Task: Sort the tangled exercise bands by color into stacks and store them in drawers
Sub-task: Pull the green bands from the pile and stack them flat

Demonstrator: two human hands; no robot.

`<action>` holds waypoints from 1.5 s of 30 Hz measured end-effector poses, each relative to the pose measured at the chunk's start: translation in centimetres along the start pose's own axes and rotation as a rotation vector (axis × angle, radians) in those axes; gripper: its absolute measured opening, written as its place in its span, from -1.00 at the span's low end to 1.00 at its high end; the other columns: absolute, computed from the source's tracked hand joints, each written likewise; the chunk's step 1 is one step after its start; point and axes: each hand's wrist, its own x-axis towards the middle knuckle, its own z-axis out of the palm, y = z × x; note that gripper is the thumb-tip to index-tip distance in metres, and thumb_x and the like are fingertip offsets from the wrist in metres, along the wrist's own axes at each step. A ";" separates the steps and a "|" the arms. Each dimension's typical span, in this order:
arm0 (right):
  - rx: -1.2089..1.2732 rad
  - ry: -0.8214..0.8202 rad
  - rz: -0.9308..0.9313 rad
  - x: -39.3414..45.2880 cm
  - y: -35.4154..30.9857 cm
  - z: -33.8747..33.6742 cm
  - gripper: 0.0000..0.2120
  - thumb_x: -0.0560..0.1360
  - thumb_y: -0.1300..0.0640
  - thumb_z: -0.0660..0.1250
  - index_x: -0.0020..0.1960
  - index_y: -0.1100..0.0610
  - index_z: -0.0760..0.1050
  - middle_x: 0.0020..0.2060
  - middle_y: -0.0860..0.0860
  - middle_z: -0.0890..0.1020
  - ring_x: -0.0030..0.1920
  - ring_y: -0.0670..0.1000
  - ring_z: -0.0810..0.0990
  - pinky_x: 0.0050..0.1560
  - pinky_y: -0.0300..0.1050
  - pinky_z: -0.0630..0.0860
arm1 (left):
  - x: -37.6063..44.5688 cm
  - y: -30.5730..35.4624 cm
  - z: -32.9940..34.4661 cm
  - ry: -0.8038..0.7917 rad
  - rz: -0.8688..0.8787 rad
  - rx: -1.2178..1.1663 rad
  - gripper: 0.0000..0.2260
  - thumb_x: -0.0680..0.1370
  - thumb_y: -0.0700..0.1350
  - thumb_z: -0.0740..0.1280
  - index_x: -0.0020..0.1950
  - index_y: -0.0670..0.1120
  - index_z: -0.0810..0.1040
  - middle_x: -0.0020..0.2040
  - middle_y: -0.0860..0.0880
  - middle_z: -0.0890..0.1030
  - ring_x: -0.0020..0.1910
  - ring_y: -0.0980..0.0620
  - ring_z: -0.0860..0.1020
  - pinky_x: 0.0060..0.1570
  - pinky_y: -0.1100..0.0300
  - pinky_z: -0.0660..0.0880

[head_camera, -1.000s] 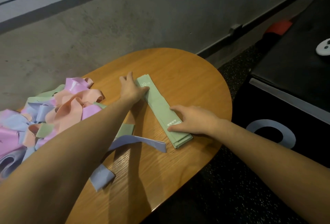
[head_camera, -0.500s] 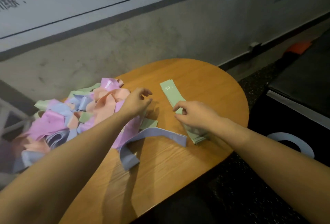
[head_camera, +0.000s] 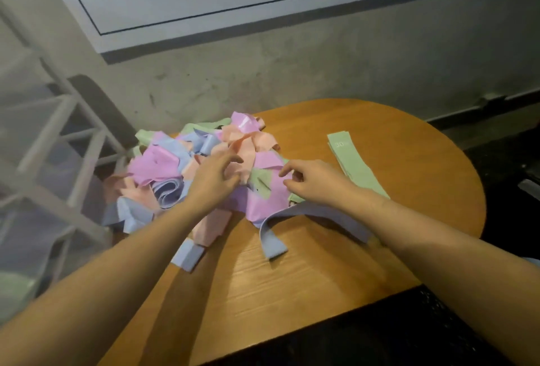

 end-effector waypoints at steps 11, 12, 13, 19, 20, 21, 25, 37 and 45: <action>0.090 -0.099 -0.205 6.7 -7.8 4.8 -0.71 0.56 0.21 0.31 0.27 0.05 0.55 0.09 -0.08 0.63 0.06 -0.15 0.54 -0.01 -0.43 0.41 | -3.4 -7.0 -0.8 0.096 -0.205 -0.169 -0.59 0.59 -0.10 0.37 0.42 -0.03 0.40 0.31 -0.01 0.50 0.26 0.03 0.49 0.23 0.00 0.50; 0.093 -0.099 -0.219 7.4 -8.4 5.2 -0.70 0.57 0.23 0.30 0.28 0.07 0.54 0.11 -0.09 0.61 0.06 -0.18 0.51 -0.06 -0.54 0.35 | -3.6 -7.3 -0.6 0.082 -0.219 -0.197 -0.57 0.59 -0.07 0.37 0.44 -0.02 0.37 0.29 0.03 0.50 0.24 0.06 0.49 0.21 0.06 0.49; 0.098 -0.097 -0.229 8.0 -8.9 5.6 -0.70 0.57 0.25 0.29 0.27 0.09 0.54 0.12 -0.08 0.61 0.07 -0.19 0.49 -0.06 -0.58 0.33 | -3.9 -7.5 -0.5 0.076 -0.222 -0.223 -0.57 0.59 -0.06 0.37 0.44 -0.01 0.36 0.26 0.07 0.50 0.21 0.09 0.50 0.18 0.11 0.48; 0.088 -0.072 -0.207 11.8 -10.6 8.1 -0.75 0.55 0.21 0.31 0.22 0.09 0.56 0.16 -0.01 0.62 0.16 -0.06 0.56 0.12 -0.25 0.44 | -5.7 -8.6 0.8 0.207 -0.256 -0.296 -0.66 0.56 -0.05 0.35 0.33 0.03 0.46 0.08 0.21 0.54 0.06 0.26 0.52 0.06 0.24 0.45; 0.085 -0.060 -0.184 12.4 -10.6 8.5 -0.75 0.54 0.19 0.32 0.21 0.09 0.56 0.14 -0.01 0.63 0.14 -0.04 0.57 0.09 -0.24 0.44 | -5.8 -8.6 0.9 0.225 -0.268 -0.310 -0.65 0.56 -0.04 0.35 0.34 0.04 0.45 0.09 0.20 0.54 0.08 0.24 0.51 0.08 0.20 0.45; 0.076 -0.053 -0.155 12.9 -10.6 8.9 -0.74 0.52 0.17 0.34 0.20 0.08 0.55 0.12 0.00 0.63 0.12 -0.01 0.58 0.07 -0.20 0.46 | -5.9 -8.6 1.0 0.234 -0.275 -0.321 -0.65 0.57 -0.03 0.35 0.35 0.05 0.44 0.11 0.19 0.55 0.10 0.21 0.50 0.09 0.17 0.46; 0.022 -0.060 -0.058 14.2 -9.9 10.4 -0.62 0.44 0.09 0.44 0.23 0.11 0.53 0.10 0.05 0.63 0.09 0.07 0.58 0.11 -0.03 0.53 | -5.9 -8.8 1.1 0.248 -0.276 -0.339 -0.62 0.55 0.07 0.33 0.35 0.05 0.40 0.14 0.14 0.55 0.14 0.14 0.52 0.12 0.13 0.49; 0.447 -0.014 0.143 12.3 -8.7 9.5 -0.77 0.53 0.06 0.39 -0.23 0.18 0.58 -0.36 -0.01 0.53 -0.27 -0.05 0.46 -0.21 -0.09 0.42 | -6.1 -8.3 0.7 0.226 -0.247 -0.305 -0.61 0.54 0.18 0.32 0.32 0.14 0.34 0.10 0.16 0.53 0.11 0.10 0.55 0.08 -0.05 0.58; 0.337 -0.015 -0.056 9.9 -9.8 5.8 -0.89 0.50 0.14 0.44 -0.11 0.17 0.70 -0.26 -0.01 0.68 -0.26 -0.16 0.59 -0.20 -0.26 0.55 | -6.6 -7.2 0.1 0.216 -0.218 -0.390 -0.43 0.47 0.34 0.28 0.43 0.21 0.27 0.24 0.19 0.47 0.20 0.13 0.51 0.12 -0.06 0.57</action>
